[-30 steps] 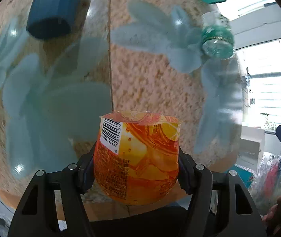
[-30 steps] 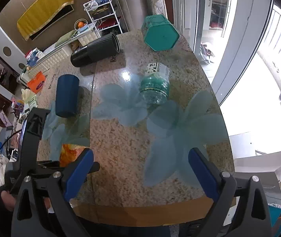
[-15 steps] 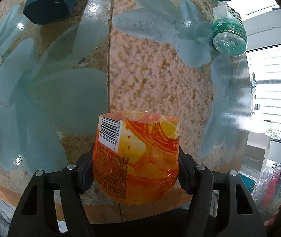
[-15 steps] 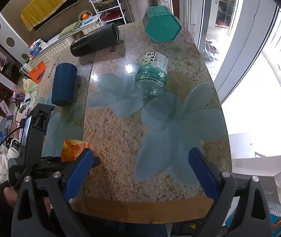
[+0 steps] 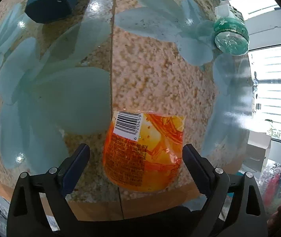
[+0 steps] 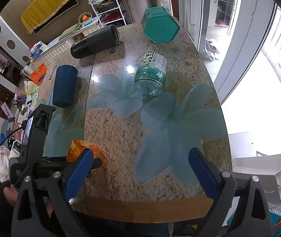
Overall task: Flip cup upright
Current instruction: 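Move the right tool toward the orange cup lying on the table, then close the right tool's fingers around the orange cup and lift it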
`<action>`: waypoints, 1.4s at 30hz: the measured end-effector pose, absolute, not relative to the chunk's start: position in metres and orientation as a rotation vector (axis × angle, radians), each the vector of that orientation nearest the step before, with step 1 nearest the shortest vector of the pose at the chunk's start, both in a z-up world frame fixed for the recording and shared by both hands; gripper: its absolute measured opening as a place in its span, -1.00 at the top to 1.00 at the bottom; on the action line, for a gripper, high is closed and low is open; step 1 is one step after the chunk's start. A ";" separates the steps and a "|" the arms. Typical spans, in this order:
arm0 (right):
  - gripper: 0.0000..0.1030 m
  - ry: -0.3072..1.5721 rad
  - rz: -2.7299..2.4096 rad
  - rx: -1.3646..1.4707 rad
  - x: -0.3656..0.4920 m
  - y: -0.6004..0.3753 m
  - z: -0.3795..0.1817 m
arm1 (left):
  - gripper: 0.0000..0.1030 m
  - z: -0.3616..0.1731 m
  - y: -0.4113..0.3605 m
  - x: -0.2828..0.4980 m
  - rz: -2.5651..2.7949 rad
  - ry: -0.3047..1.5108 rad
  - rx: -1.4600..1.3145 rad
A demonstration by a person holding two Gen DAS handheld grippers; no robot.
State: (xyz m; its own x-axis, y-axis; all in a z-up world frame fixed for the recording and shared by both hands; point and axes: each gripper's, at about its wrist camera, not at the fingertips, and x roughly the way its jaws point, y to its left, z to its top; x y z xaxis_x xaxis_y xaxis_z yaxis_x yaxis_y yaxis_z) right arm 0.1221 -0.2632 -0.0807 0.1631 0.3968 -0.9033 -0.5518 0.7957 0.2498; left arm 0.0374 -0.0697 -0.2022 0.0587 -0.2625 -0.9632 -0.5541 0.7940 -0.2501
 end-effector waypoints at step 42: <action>-0.88 1.719 0.580 -0.076 0.092 -0.132 -0.177 | -1.00 -0.157 0.060 -0.044 0.056 1.602 -0.474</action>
State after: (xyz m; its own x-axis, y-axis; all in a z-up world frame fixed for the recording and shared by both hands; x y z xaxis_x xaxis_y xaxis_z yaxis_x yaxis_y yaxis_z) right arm 0.0915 -0.1318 -0.1772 -0.2407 0.2609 -0.9349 -0.3590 0.8710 0.3355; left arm -0.0442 0.0605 -0.1571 -0.0120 -0.2656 -0.9640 -0.3325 0.9103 -0.2466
